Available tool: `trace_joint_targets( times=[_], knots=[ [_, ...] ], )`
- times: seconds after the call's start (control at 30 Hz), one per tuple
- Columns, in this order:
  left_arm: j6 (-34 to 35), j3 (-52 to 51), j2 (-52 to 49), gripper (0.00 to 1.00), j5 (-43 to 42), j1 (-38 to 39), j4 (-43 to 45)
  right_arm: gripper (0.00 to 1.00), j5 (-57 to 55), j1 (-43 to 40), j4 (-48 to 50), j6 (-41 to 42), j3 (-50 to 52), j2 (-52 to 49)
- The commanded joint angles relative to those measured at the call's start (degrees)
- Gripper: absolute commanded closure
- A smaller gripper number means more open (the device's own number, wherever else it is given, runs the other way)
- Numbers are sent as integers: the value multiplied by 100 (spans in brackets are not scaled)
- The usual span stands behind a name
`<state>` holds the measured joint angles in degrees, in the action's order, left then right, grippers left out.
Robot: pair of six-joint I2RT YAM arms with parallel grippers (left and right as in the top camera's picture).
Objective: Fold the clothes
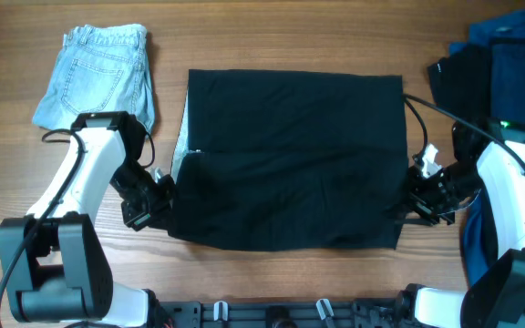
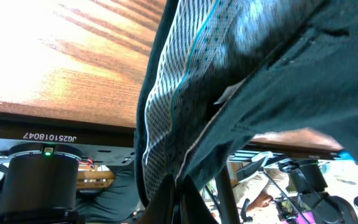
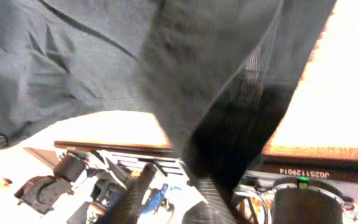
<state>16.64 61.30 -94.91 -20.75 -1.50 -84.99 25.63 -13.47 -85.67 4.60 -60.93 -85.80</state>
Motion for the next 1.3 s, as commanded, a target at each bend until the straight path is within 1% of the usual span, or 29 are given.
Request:
trace_joint_targets(
  times=[0.0, 0.03, 0.07, 0.1, 0.17, 0.23, 0.27, 0.3, 0.33, 0.37, 0.4, 0.47, 0.5, 0.53, 0.57, 0.63, 0.7, 0.77, 0.8, 0.83, 0.93, 1.03, 1.1, 1.27],
  knots=[
    [48, -44, 50, 85, 131, -26, -55, 39, -79, -20, -157, 160, 42, 94],
    [48, -44, 50, 24, 127, -26, -70, 26, -136, -20, -170, 162, -39, 94],
    [46, -42, 50, 2, 107, -26, -81, 23, -330, -20, -186, 293, -181, 94],
    [42, 24, 50, 0, 111, -26, -162, 22, -538, -20, -199, 345, -446, 94],
    [26, 361, 55, 0, 136, -26, -422, 22, -597, -20, -199, 286, -1025, 94],
    [31, 1062, 127, 1, 133, -26, -518, 22, -597, -20, -90, 260, -1698, 94],
    [85, 1513, 129, 4, 120, -26, -474, 22, -597, -20, -20, 256, -1998, 87],
    [101, 2057, 127, 15, 107, -20, -216, 25, -597, -20, 94, 136, -2326, 44],
    [212, 2363, 127, 33, 107, -13, 144, 31, -640, -20, 149, 140, -2533, -31],
    [306, 2570, 127, 76, 111, -15, 503, 38, -640, -17, 199, 136, -2671, -122],
    [428, 2684, 127, 96, 107, -13, 975, 48, -664, -17, 341, 133, -2809, -293],
    [481, 2728, 79, 96, 109, 22, 2103, 68, -682, 39, 713, -42, -2876, -776],
    [479, 2728, -48, 96, 109, 107, 2564, 79, -680, 129, 970, -168, -2876, -1128],
    [476, 2728, -155, 96, 111, 184, 2865, 86, -682, 205, 1204, -236, -2876, -1386],
    [479, 2728, -529, 96, 111, 407, 3644, 95, -682, 417, 1930, -313, -2876, -2002],
    [479, 2728, -916, 96, 114, 564, 4203, 96, -732, 592, 2614, -310, -2876, -2417],
    [476, 2728, -1373, 96, 127, 695, 4725, 96, -1257, 765, 3250, -302, -2876, -2677],
    [474, 2728, -1698, 96, 149, 754, 5047, 96, -1615, 833, 3536, -291, -2876, -2765],
    [474, 2728, -1873, 96, 317, 796, 5143, 95, -1735, 839, 3659, -289, -2876, -2806],
    [382, 2728, -2074, 96, 612, 844, 5165, 96, -1733, 839, 3740, -293, -2876, -2865],
    [52, 2728, -2400, 96, 984, 914, 5121, 96, -1731, 844, 3882, -291, -2872, -3053],
    [2, 2728, -2662, 96, 1259, 916, 5093, 96, -1729, 852, 4011, -291, -2870, -3438],
    [-22, 2726, -2743, 96, 1381, 916, 5047, 96, -1729, 866, 4065, -291, -2868, -3696],
    [-144, 2721, -3001, 96, 1379, 997, 5056, 96, -1731, 914, 4492, -289, -2865, -4321]
  ],
)
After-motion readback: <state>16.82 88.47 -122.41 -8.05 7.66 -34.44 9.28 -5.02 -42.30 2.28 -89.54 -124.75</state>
